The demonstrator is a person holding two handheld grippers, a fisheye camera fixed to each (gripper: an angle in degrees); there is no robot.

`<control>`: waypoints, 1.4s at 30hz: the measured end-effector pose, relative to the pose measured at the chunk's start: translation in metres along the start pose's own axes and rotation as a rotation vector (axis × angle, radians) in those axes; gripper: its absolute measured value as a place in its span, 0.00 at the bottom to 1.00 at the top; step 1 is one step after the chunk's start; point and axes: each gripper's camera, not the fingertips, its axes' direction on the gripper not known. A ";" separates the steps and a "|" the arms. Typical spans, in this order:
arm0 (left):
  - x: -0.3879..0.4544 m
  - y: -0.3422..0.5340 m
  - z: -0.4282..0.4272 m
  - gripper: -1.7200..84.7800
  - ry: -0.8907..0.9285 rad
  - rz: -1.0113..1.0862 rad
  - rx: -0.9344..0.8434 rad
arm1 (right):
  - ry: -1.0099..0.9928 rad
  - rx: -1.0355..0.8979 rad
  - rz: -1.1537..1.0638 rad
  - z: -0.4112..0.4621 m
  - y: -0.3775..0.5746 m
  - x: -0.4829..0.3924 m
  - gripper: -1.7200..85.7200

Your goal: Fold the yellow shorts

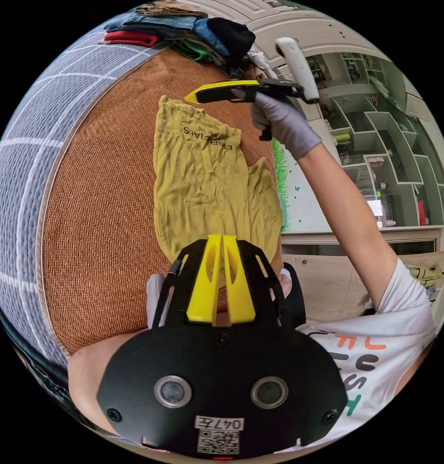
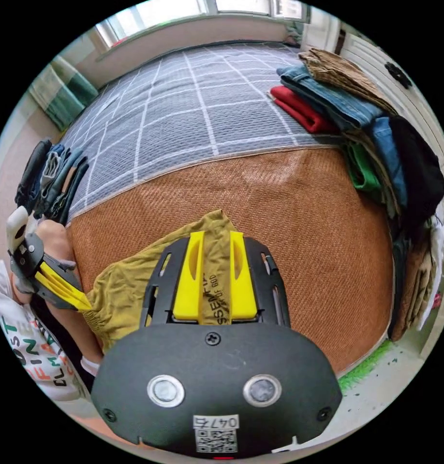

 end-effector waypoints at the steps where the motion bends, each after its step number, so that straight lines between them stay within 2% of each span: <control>1: 0.002 -0.001 -0.002 0.01 0.006 0.000 0.003 | 0.013 -0.040 -0.024 0.011 -0.010 -0.002 0.06; 8: 0.031 -0.024 -0.002 0.01 0.019 0.049 -0.073 | 0.009 -0.122 -0.097 0.037 -0.026 -0.009 0.02; 14: 0.076 -0.049 0.012 0.01 -0.080 0.113 -0.227 | -0.045 -0.022 -0.070 0.007 -0.008 0.000 0.02; 19: 0.102 -0.058 -0.015 0.01 -0.096 0.098 -0.174 | -0.134 0.064 -0.006 -0.027 0.035 0.019 0.02; 22: 0.137 -0.059 -0.035 0.01 -0.078 0.179 -0.128 | -0.128 0.180 0.003 -0.062 0.084 0.027 0.02; 25: 0.186 -0.053 -0.053 0.02 -0.178 0.266 -0.076 | -0.135 0.304 0.034 -0.099 0.146 0.039 0.02; 26: 0.201 -0.052 -0.062 0.03 -0.271 0.249 -0.026 | -0.158 0.343 0.057 -0.110 0.171 0.044 0.02; 28: 0.218 -0.055 -0.072 0.10 -0.339 0.225 0.032 | -0.178 0.374 0.095 -0.117 0.200 0.051 0.02; 30: 0.224 -0.071 -0.064 0.19 -0.334 0.184 -0.053 | -0.170 0.374 0.123 -0.115 0.219 0.055 0.02; 32: 0.215 -0.097 -0.040 0.22 -0.383 0.057 -0.250 | -0.175 0.367 0.153 -0.108 0.235 0.058 0.02; 34: 0.220 -0.105 -0.033 0.21 -0.353 0.034 -0.315 | -0.179 0.386 0.171 -0.106 0.246 0.059 0.02; 36: 0.234 -0.110 -0.043 0.18 -0.370 0.025 -0.297 | -0.190 0.406 0.178 -0.106 0.255 0.059 0.02; 42: 0.265 -0.128 -0.081 0.07 -0.140 0.004 -0.233 | -0.171 0.358 0.137 -0.115 0.277 0.057 0.02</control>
